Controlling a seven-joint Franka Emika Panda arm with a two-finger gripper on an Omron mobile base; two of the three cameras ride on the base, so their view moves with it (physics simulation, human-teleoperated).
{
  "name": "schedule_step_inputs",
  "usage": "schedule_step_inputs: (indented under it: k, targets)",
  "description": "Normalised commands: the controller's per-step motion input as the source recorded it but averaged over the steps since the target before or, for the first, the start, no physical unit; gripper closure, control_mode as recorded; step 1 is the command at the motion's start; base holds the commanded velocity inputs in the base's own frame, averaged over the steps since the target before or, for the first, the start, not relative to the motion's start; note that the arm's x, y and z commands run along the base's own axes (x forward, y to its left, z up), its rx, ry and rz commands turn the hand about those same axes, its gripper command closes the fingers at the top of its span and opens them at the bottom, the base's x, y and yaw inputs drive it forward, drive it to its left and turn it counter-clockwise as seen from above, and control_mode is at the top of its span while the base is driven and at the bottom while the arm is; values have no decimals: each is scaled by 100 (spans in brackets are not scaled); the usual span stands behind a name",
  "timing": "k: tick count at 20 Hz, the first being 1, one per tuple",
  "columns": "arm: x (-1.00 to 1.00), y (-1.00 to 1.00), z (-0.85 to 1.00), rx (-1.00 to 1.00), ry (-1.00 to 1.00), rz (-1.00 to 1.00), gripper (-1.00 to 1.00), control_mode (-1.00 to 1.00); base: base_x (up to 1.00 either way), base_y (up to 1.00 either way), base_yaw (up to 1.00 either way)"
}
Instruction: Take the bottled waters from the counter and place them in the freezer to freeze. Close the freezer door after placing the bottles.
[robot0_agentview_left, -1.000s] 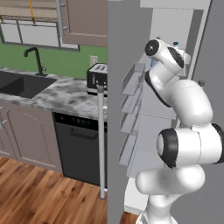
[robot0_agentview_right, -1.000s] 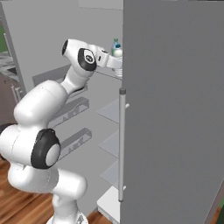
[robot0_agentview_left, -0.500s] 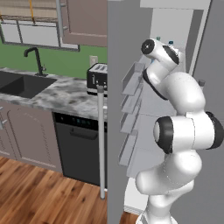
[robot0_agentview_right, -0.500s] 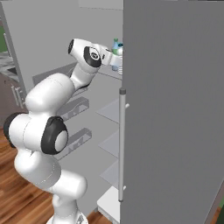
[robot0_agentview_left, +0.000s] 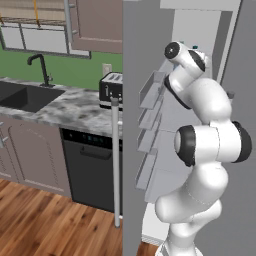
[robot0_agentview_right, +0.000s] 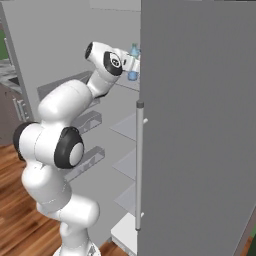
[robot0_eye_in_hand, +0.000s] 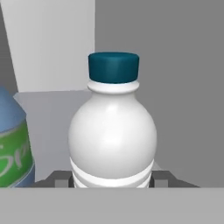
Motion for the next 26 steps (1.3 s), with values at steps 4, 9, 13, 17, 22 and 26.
schedule_step_inputs:
  k: [4, 9, 13, 17, 22, 26]
  targets:
    - [27, -10, -32, 0, 13, 4, 100, -100, 0, 0, 0]
    - [18, -6, -45, 0, 15, 4, 100, -100, 0, 0, 0]
    - [2, 0, -22, 0, 2, 5, 100, -100, 0, 0, 0]
    - [0, 0, -9, 0, 0, 3, 100, -100, 0, 0, 0]
    - [0, 0, -1, 0, 0, 0, 100, -100, 0, 0, 0]
    - [0, 0, -2, 0, 0, 0, -100, -100, 0, 0, 0]
